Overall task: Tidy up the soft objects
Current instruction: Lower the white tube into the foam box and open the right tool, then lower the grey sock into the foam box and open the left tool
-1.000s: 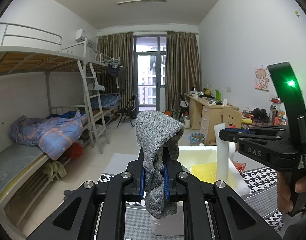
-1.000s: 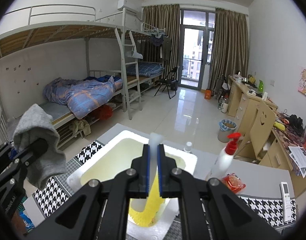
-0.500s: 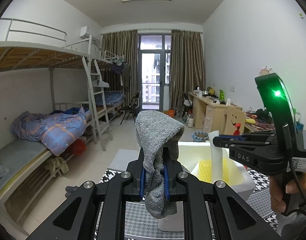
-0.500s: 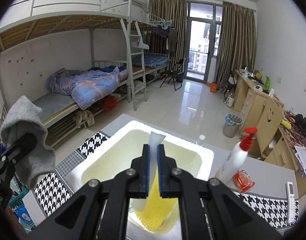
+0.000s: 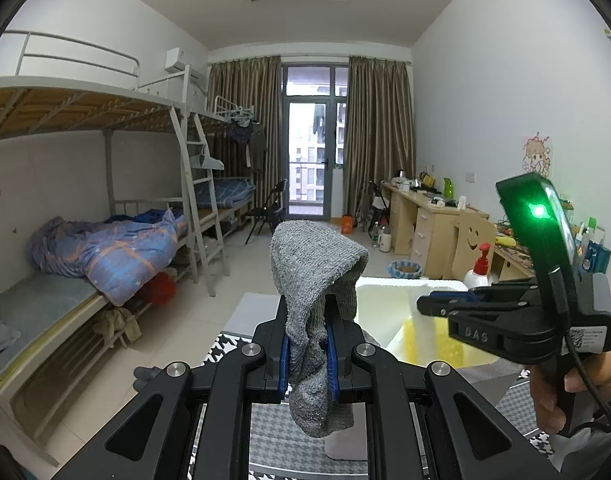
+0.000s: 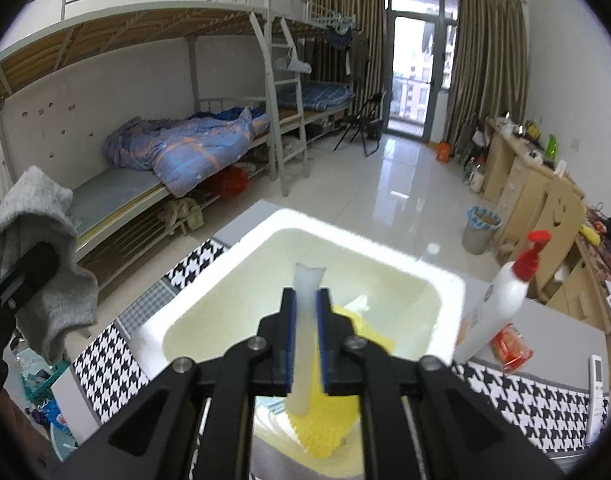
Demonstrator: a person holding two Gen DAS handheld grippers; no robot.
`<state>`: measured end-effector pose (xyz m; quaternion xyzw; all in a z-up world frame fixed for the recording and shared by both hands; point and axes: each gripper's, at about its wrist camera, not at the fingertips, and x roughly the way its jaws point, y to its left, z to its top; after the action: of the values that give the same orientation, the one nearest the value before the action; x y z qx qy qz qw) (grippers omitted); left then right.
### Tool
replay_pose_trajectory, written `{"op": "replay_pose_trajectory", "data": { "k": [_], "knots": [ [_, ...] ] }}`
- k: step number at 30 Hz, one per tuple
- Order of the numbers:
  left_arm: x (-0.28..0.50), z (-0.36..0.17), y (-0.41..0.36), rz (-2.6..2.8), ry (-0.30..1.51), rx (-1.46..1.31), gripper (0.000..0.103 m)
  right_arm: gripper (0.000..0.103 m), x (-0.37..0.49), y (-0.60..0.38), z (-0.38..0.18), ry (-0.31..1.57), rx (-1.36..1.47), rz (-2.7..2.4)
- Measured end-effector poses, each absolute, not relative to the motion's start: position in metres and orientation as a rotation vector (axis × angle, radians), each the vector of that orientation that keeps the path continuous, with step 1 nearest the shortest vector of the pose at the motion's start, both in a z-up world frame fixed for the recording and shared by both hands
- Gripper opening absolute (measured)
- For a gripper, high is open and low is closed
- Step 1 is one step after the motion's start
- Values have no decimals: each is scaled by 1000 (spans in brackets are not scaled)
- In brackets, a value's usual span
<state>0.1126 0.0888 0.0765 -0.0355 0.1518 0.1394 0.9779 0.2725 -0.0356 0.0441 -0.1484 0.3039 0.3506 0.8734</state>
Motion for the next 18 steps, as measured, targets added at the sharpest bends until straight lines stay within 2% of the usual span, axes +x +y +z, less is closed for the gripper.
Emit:
{"op": "replay_pose_trajectory", "data": {
  "k": [3, 5, 7, 14, 18],
  "knots": [
    [113, 77, 90, 271, 310, -82, 15, 22, 271, -33, 43, 643, -323, 730],
    [113, 77, 92, 273, 309, -83, 15, 52, 270, -34, 44, 633, -318, 733],
    [113, 77, 92, 271, 310, -84, 15, 69, 267, -38, 47, 601, -306, 728],
    [117, 77, 94, 264, 322, -84, 15, 76, 264, -46, 50, 585, -293, 718],
    [121, 77, 95, 253, 326, -81, 15, 76, 259, -51, 53, 568, -285, 723]
  ]
}}
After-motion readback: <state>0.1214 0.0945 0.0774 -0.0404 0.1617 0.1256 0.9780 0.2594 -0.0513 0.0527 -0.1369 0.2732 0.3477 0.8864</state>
